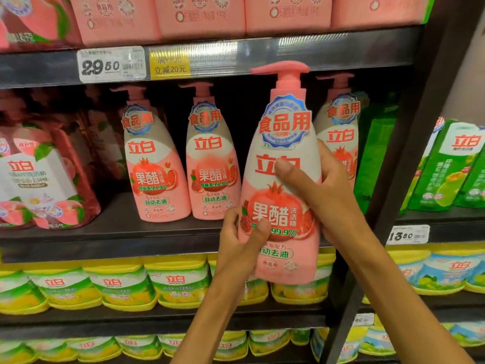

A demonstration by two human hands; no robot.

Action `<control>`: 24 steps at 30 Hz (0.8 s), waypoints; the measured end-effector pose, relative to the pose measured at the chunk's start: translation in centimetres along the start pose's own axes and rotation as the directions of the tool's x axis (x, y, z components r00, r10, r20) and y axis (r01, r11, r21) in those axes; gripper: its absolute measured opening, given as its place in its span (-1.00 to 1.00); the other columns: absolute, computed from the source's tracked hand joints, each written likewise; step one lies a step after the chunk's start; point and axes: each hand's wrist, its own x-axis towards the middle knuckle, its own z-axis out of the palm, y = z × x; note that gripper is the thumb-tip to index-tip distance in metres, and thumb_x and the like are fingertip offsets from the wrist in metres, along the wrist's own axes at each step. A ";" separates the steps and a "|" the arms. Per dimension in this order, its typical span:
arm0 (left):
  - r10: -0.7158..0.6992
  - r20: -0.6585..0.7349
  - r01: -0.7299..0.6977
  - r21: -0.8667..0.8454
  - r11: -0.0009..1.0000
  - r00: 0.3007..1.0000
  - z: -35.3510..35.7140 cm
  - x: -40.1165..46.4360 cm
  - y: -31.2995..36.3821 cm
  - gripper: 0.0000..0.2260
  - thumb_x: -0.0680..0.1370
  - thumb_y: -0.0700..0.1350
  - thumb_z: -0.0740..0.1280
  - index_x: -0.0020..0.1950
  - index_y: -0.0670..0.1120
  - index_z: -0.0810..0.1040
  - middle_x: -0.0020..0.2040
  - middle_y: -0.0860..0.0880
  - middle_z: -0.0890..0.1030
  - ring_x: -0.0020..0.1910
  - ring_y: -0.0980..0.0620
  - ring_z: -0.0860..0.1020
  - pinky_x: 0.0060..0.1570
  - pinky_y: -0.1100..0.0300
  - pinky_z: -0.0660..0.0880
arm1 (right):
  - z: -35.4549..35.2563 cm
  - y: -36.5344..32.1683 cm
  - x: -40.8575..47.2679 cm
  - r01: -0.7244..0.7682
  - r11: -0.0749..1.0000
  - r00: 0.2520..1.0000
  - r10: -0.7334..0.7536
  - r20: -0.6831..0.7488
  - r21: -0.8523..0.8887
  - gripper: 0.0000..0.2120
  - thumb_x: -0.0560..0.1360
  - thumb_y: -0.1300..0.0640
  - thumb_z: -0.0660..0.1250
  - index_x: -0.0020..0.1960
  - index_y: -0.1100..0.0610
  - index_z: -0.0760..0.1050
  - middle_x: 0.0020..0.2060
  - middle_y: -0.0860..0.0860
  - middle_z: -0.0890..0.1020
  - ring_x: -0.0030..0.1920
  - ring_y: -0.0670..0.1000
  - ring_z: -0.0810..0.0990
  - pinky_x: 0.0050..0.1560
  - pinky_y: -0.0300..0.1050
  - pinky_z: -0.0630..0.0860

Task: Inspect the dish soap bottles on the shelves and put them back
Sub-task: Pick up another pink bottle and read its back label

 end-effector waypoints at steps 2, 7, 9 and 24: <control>0.015 0.010 -0.016 0.047 0.999 1.000 0.0 -0.1 0.2 -0.26 0.03 0.44 0.49 0.12 0.18 0.46 0.00 0.13 0.69 0.01 0.11 0.66 -0.17 0.30 0.58 | -0.2 -0.1 0.5 0.001 1.000 1.000 -0.001 0.010 0.028 -0.62 0.38 0.07 0.42 0.17 0.05 0.49 -0.01 0.00 0.72 -0.07 0.02 0.72 -0.19 -0.19 0.62; 0.061 0.088 -0.072 0.133 0.988 0.994 -0.2 0.8 0.9 -0.56 0.27 0.22 0.45 0.11 0.16 0.51 0.03 0.14 0.68 0.03 0.14 0.65 -0.13 0.34 0.56 | -1.3 0.7 1.9 -0.041 0.991 0.999 0.038 0.021 0.131 -0.67 0.44 0.07 0.34 0.19 0.06 0.48 -0.02 0.01 0.73 -0.04 0.03 0.72 -0.15 -0.15 0.62; 0.080 0.046 -0.086 0.149 0.985 0.996 0.0 1.6 1.0 -0.58 0.27 0.17 0.43 0.09 0.10 0.52 -0.01 0.10 0.70 -0.01 0.11 0.66 -0.17 0.32 0.57 | -1.3 0.9 2.5 -0.032 0.993 0.999 0.032 -0.002 0.110 -0.65 0.45 0.06 0.34 0.23 0.06 0.46 0.01 0.01 0.72 -0.02 0.03 0.71 -0.13 -0.14 0.62; 0.090 -0.041 -0.083 0.148 0.985 0.995 -0.1 3.3 -0.9 -0.43 0.23 0.24 0.50 0.18 0.14 0.46 0.11 0.02 0.63 0.06 0.11 0.64 -0.13 0.29 0.58 | -1.0 2.9 3.5 0.090 0.994 0.995 -0.093 -0.047 -0.053 -0.55 0.53 0.06 0.33 0.37 0.13 0.35 0.20 0.05 0.61 0.15 -0.02 0.64 0.03 -0.16 0.59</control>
